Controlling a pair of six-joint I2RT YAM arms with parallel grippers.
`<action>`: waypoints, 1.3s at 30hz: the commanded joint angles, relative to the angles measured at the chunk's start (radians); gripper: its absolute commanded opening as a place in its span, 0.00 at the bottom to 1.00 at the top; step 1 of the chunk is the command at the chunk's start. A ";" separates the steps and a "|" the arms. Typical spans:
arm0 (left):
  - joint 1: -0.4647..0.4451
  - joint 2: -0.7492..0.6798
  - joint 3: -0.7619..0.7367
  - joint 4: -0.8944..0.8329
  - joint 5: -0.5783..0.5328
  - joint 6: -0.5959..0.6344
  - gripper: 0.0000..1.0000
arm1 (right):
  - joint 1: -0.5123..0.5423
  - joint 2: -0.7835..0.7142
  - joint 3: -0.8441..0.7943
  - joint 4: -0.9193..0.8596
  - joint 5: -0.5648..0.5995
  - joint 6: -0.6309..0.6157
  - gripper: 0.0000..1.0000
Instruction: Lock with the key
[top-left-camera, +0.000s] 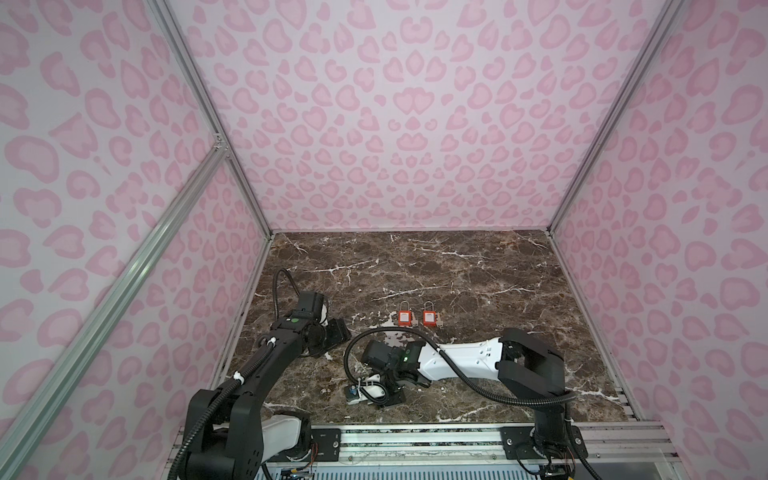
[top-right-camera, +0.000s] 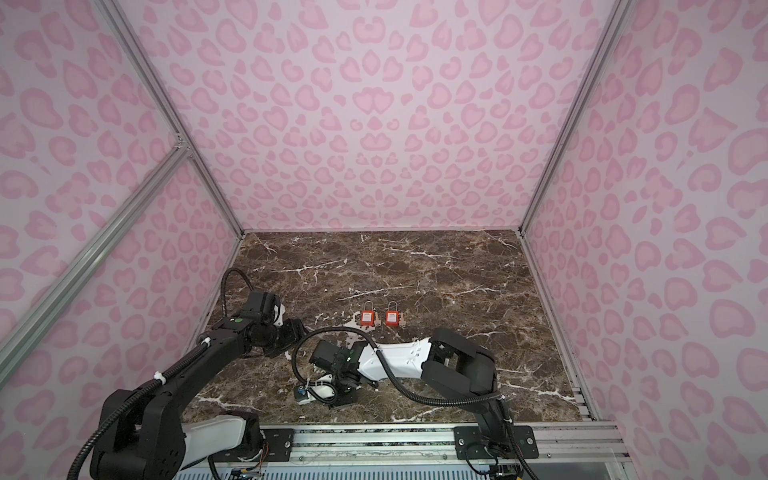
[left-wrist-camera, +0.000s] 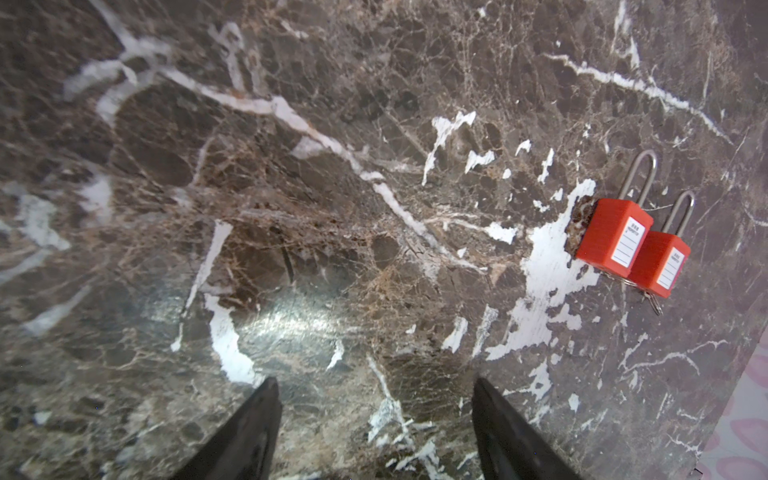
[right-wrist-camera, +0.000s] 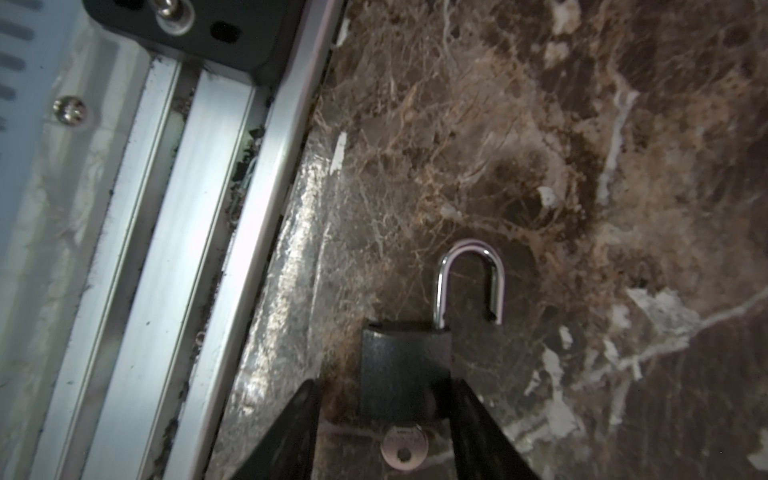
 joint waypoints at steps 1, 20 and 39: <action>0.000 -0.006 -0.002 0.012 0.007 0.007 0.74 | 0.002 0.015 0.006 -0.002 0.028 0.001 0.51; -0.001 -0.004 0.014 0.011 0.030 0.004 0.74 | 0.000 0.039 0.020 -0.010 0.035 0.019 0.46; -0.008 -0.010 0.045 0.046 0.072 -0.028 0.73 | -0.104 -0.055 -0.048 0.067 0.060 0.118 0.25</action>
